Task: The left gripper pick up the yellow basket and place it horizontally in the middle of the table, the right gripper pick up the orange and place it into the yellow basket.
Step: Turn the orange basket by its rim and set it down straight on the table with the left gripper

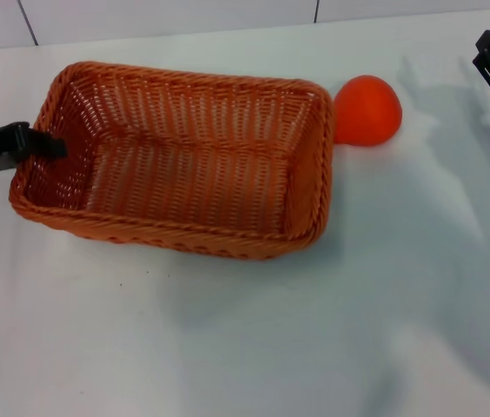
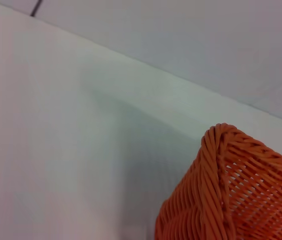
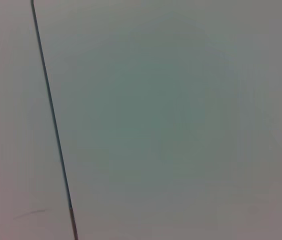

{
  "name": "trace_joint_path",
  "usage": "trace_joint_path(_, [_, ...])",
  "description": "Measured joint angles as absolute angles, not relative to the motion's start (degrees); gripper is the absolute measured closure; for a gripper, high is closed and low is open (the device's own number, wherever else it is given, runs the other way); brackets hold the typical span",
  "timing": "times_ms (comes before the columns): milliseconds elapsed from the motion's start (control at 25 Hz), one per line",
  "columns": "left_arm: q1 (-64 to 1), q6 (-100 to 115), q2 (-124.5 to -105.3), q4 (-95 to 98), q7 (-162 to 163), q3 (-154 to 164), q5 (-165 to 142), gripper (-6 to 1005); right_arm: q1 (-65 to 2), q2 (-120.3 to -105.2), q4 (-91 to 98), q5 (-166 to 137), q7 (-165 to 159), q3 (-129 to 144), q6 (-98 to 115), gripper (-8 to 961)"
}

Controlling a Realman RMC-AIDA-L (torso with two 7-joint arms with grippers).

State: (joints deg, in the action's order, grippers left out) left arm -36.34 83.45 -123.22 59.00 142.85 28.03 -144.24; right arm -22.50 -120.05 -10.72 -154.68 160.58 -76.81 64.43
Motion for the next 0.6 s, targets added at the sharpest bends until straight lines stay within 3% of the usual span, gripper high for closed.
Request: trace_joint_path(600, [-31.68,77.6,-123.8,56.28,143.03,28.54,-138.83,838,-22.64,-120.06,-10.78,-154.6,160.58,-76.82,64.42,73])
